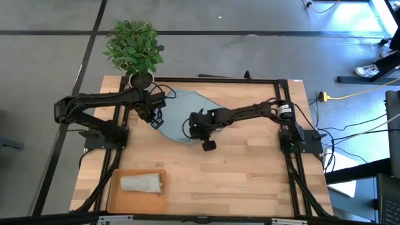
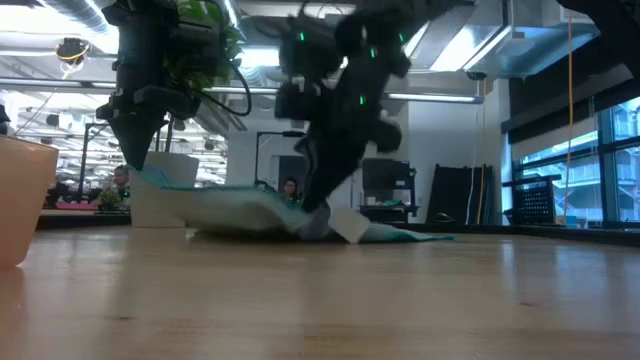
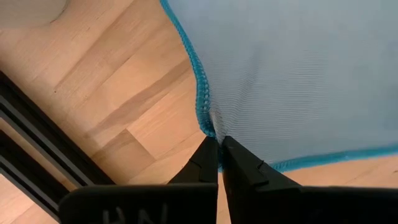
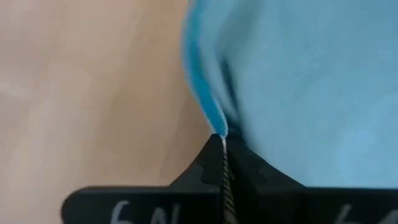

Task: Roll microfiber towels into tight, uniform cylinder then place into a basket
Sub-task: Fold the blue microfiber towel

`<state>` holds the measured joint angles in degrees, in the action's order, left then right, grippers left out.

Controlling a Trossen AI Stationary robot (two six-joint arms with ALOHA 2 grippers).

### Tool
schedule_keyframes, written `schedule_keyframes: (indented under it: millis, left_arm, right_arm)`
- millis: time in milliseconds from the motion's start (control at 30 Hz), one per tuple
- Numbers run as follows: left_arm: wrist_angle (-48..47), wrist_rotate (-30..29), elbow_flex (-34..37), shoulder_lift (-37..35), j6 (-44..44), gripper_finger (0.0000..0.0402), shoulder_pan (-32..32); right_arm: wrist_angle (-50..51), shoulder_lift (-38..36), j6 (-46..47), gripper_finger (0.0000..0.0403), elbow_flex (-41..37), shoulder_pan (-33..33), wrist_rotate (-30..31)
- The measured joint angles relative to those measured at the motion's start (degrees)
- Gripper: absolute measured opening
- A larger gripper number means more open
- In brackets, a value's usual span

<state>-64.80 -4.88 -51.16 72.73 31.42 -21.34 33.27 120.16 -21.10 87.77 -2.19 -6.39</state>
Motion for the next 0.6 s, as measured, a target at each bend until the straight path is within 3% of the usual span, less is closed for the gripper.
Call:
schedule_keyframes:
  millis: [300,600]
  left_arm:
    - [2.17,-0.53,-0.29,-1.61,-3.14,0.0000,0.83]
    - [1.65,-0.84,-4.17,-7.27,-4.11,0.0000,1.64]
  right_arm:
    - [22.19,0.00,-0.13,0.0004,14.42,-0.56,-0.49]
    - [33.20,-0.02,1.68,0.0004,25.43,-3.15,-0.51]
